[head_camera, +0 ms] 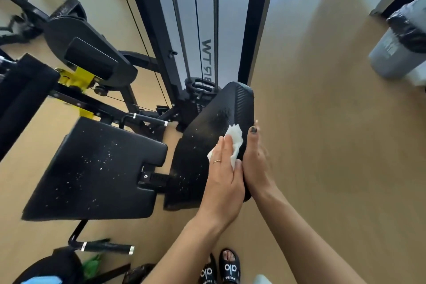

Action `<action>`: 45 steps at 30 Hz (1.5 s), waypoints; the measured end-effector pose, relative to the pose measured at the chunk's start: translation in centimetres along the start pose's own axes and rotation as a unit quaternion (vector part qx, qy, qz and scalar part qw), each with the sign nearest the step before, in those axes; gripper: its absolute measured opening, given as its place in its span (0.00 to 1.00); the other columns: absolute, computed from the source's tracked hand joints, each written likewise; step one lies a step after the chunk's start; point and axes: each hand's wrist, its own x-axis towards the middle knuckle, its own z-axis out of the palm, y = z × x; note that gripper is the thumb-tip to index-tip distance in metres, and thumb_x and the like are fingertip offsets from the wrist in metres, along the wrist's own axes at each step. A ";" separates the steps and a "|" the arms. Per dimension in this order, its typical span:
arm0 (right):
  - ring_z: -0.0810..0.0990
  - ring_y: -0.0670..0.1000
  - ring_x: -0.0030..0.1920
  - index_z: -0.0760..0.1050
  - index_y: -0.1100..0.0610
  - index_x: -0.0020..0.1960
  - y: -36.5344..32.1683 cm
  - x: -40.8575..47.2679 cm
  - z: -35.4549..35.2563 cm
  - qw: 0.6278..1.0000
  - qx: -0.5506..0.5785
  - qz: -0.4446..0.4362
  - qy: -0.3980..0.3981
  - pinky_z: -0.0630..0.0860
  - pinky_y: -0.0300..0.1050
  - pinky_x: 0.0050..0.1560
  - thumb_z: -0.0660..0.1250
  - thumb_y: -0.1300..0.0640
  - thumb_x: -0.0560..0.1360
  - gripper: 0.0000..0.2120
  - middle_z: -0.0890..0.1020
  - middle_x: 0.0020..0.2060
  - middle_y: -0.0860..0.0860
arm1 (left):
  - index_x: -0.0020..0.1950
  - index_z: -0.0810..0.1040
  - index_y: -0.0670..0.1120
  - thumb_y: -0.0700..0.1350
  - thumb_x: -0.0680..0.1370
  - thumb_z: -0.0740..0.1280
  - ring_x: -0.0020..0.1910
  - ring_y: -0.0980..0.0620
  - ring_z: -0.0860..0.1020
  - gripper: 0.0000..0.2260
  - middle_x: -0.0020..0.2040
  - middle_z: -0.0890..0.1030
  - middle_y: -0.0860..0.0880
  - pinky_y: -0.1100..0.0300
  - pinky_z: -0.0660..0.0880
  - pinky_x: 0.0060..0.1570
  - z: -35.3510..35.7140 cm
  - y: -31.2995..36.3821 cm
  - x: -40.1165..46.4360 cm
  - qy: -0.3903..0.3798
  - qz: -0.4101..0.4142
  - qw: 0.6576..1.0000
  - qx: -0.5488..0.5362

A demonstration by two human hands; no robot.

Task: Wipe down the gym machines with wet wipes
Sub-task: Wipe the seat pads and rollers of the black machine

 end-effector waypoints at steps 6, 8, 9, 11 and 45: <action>0.62 0.36 0.73 0.55 0.42 0.82 0.1 0.4 0.0 1.000 0.003 0.010 0.004 0.56 0.28 0.65 0.45 0.35 0.83 0.29 0.66 0.77 0.41 | 0.83 0.49 0.49 0.48 0.86 0.53 0.80 0.61 0.45 0.26 0.82 0.48 0.55 0.56 0.44 0.80 -0.8 1.2 6.6 -0.014 -0.007 1.000 -0.014; 0.58 0.34 0.70 0.52 0.43 0.83 -0.2 0.3 -0.2 1.000 0.000 0.012 -0.015 0.53 0.24 0.63 0.46 0.38 0.85 0.28 0.63 0.78 0.42 | 0.83 0.48 0.46 0.49 0.86 0.52 0.81 0.57 0.44 0.26 0.83 0.48 0.51 0.56 0.41 0.79 -0.9 1.5 10.5 -0.016 -0.013 1.000 0.015; 0.57 0.34 0.70 0.50 0.43 0.83 -0.2 0.3 -0.3 1.000 -0.004 0.007 -0.029 0.52 0.28 0.67 0.46 0.38 0.85 0.28 0.61 0.79 0.42 | 0.83 0.48 0.46 0.51 0.86 0.52 0.81 0.56 0.44 0.27 0.83 0.48 0.50 0.53 0.41 0.80 -1.1 1.6 12.5 -0.016 -0.016 0.999 0.027; 0.55 0.34 0.72 0.47 0.44 0.84 -0.3 1.0 -0.7 0.998 -0.026 -0.004 -0.050 0.52 0.36 0.72 0.45 0.37 0.84 0.30 0.58 0.81 0.43 | 0.83 0.49 0.48 0.53 0.84 0.51 0.81 0.56 0.44 0.28 0.83 0.49 0.51 0.49 0.44 0.80 -1.3 1.5 15.1 -0.019 -0.022 0.999 0.038; 0.52 0.50 0.81 0.61 0.50 0.81 -2.9 13.0 0.5 0.974 -0.137 -0.161 -0.076 0.50 0.48 0.80 0.44 0.45 0.83 0.28 0.63 0.79 0.46 | 0.81 0.51 0.64 0.56 0.86 0.52 0.78 0.68 0.50 0.23 0.79 0.53 0.68 0.54 0.47 0.80 -0.3 1.0 3.3 0.037 -0.160 0.984 -0.063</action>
